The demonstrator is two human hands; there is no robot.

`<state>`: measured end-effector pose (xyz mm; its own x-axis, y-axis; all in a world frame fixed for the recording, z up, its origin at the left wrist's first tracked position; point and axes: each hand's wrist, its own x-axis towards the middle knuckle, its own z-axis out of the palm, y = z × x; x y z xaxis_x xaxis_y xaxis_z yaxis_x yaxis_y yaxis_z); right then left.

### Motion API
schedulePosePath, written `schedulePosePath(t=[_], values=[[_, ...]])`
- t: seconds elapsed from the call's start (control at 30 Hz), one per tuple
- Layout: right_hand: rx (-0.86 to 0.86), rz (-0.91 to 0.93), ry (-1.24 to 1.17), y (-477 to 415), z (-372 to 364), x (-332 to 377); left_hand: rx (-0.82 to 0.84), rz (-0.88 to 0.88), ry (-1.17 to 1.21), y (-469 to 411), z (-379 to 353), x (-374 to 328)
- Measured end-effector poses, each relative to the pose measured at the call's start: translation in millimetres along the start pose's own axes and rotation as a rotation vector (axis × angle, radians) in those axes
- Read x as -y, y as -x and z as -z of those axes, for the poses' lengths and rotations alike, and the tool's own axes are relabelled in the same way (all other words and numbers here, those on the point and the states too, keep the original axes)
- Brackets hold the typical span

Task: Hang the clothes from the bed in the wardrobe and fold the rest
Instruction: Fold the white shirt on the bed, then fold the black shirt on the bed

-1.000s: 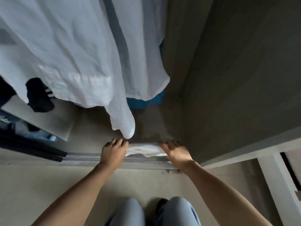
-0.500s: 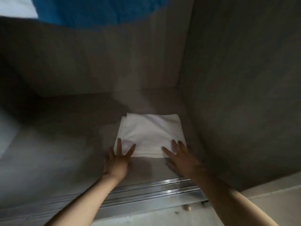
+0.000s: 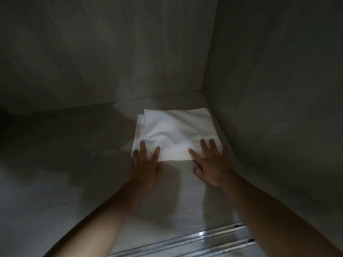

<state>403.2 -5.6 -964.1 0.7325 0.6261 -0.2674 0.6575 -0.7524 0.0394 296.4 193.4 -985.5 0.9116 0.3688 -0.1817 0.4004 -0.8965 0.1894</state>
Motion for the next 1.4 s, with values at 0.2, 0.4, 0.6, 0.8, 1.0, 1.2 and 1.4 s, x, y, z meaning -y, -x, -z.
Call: schedulePosePath(t=[0.2, 0.4, 0.6, 0.8, 1.0, 1.2, 1.4], values=[[0.090, -0.195, -0.030, -57.1, 26.5, -0.3, 0.041, -0.111, -0.004, -57.5, 19.7, 2.8], [0.043, -0.156, -0.178, -70.7, 21.4, -17.3, 0.017, -0.046, -0.049, -68.7, 26.0, 1.4], [-0.069, -0.051, -0.173, -27.7, 25.5, 8.4, 0.058, -0.036, -0.170, -14.0, 29.1, -1.9], [-0.024, -0.028, -0.052, 57.2, 95.0, 16.1, 0.106, 0.066, -0.107, 54.2, 89.5, -44.5], [0.076, -0.022, -0.100, 198.1, 182.8, 36.9, 0.182, -0.022, -0.087, 163.7, 163.6, -110.9], [-0.018, -0.095, -0.058, 394.2, 279.3, 26.7, 0.263, -0.148, -0.055, 296.8, 282.6, -168.9], [-0.086, -0.356, -0.154, 529.9, 406.7, 4.0, 0.245, -0.277, 0.060, 388.5, 425.8, -239.0]])
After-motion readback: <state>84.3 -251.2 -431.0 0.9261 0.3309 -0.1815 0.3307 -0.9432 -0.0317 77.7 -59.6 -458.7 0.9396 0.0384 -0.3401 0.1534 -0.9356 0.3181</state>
